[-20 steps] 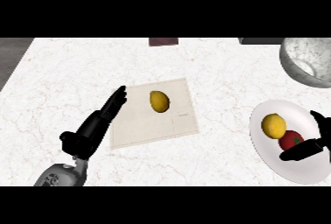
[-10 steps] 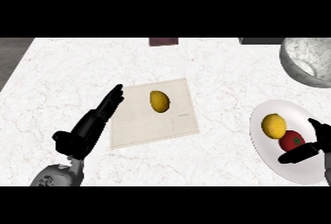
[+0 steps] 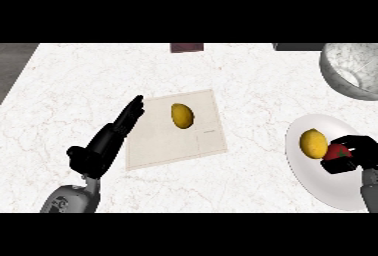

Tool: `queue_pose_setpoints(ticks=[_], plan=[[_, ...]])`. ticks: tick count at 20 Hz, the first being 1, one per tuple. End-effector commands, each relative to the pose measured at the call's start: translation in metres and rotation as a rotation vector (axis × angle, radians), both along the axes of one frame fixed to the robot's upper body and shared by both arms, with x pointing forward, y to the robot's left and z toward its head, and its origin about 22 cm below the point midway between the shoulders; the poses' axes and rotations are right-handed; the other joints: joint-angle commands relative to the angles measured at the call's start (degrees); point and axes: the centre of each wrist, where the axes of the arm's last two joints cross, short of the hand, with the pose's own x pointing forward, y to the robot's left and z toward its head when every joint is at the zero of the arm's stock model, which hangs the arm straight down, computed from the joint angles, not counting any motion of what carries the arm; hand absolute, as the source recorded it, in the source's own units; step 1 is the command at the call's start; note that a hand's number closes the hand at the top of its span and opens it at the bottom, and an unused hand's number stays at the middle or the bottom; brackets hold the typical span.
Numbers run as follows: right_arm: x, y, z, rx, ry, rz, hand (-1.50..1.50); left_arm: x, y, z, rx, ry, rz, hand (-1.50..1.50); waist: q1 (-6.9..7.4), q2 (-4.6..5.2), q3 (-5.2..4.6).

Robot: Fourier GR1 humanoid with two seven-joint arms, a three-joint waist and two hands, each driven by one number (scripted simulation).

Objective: Pick the tomato from the plate and place it in the bowl

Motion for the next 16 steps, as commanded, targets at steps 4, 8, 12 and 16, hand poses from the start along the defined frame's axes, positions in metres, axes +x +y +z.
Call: queue_pose_setpoints(ticks=[4,8,12,16], plan=[[0.003,-0.014,-0.003,-0.06,-0.047,0.004,1.5,-0.015,0.01,-0.003,-0.011,-0.012,-0.017,0.0,0.1,-0.04,-0.01],[0.005,0.001,0.005,-0.094,-0.057,0.002,1.5,-0.004,0.019,-0.006,0.008,-0.003,0.005,0.0,-0.04,-0.03,-0.02],[0.029,0.036,0.023,-0.154,-0.089,0.427,1.5,-0.003,-0.002,-0.002,-0.01,0.012,-0.031,0.0,1.97,0.39,0.02],[0.052,0.059,0.058,-0.254,-0.138,0.81,1.5,0.001,-0.015,0.009,-0.001,-0.021,-0.079,0.0,4.55,0.77,0.08]])
